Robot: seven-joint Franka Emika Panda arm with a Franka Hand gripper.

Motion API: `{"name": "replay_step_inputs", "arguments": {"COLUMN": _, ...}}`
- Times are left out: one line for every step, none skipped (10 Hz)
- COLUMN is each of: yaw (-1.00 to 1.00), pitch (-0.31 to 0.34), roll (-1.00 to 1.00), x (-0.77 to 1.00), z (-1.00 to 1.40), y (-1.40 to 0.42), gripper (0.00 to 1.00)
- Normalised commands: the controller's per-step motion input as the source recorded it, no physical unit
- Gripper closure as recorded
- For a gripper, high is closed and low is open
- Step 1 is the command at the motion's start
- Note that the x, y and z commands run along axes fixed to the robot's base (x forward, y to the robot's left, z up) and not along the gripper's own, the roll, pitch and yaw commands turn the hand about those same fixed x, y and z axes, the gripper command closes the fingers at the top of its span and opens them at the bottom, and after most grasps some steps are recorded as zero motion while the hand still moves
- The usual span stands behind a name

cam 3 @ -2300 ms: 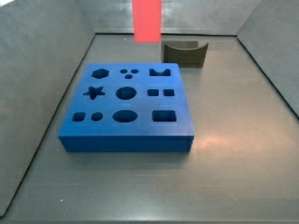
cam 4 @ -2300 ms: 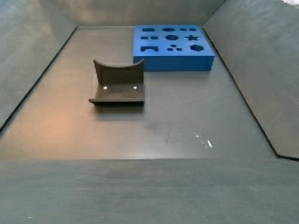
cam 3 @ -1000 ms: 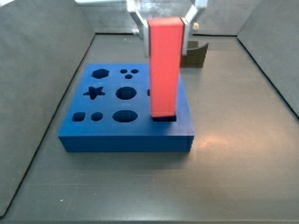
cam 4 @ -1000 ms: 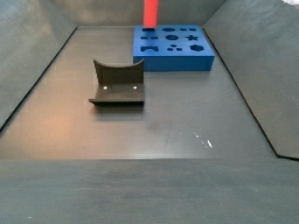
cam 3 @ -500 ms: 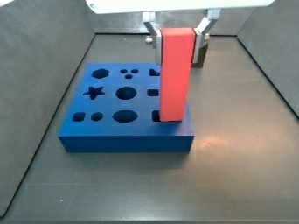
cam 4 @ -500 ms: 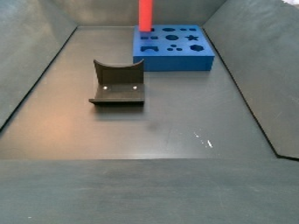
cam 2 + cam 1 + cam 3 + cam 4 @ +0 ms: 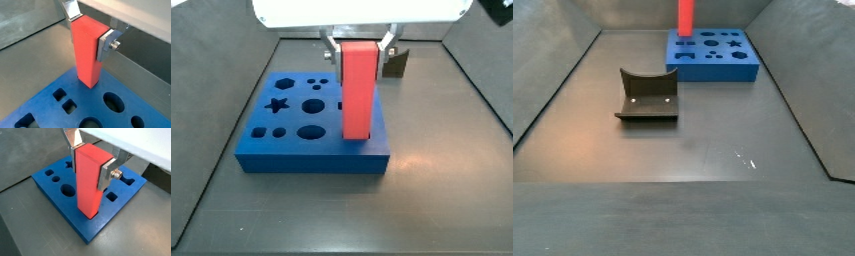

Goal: Insert the rectangle object.

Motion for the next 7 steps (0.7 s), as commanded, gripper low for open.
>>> {"name": "replay_step_inputs", "arguments": {"yaw": 0.0, "pitch": 0.0, "roll": 0.0, "x": 0.0, "z": -0.33, "y": 0.0, "gripper": 1.0}}
{"name": "replay_step_inputs", "arguments": {"yaw": 0.0, "pitch": -0.019, "roll": 0.0, "x": 0.0, "z": -0.39, "y": 0.0, "gripper": 1.0}}
{"name": "replay_step_inputs", "arguments": {"yaw": 0.0, "pitch": -0.003, "roll": 0.0, "x": 0.0, "z": -0.41, "y": 0.0, "gripper": 1.0}}
{"name": "replay_step_inputs", "arguments": {"yaw": -0.01, "pitch": -0.013, "roll": 0.0, "x": 0.0, "z": -0.39, "y": -0.01, "gripper": 1.0}}
{"name": "replay_step_inputs", "arguments": {"yaw": -0.01, "pitch": -0.054, "roll": 0.0, "x": 0.0, "z": -0.26, "y": 0.0, "gripper": 1.0}}
{"name": "replay_step_inputs", "arguments": {"yaw": 0.0, "pitch": -0.09, "roll": -0.05, "x": -0.02, "z": -0.09, "y": 0.0, "gripper": 1.0}}
{"name": "replay_step_inputs", "arguments": {"yaw": 0.0, "pitch": 0.0, "roll": 0.0, "x": 0.0, "z": 0.0, "y": 0.0, "gripper": 1.0}}
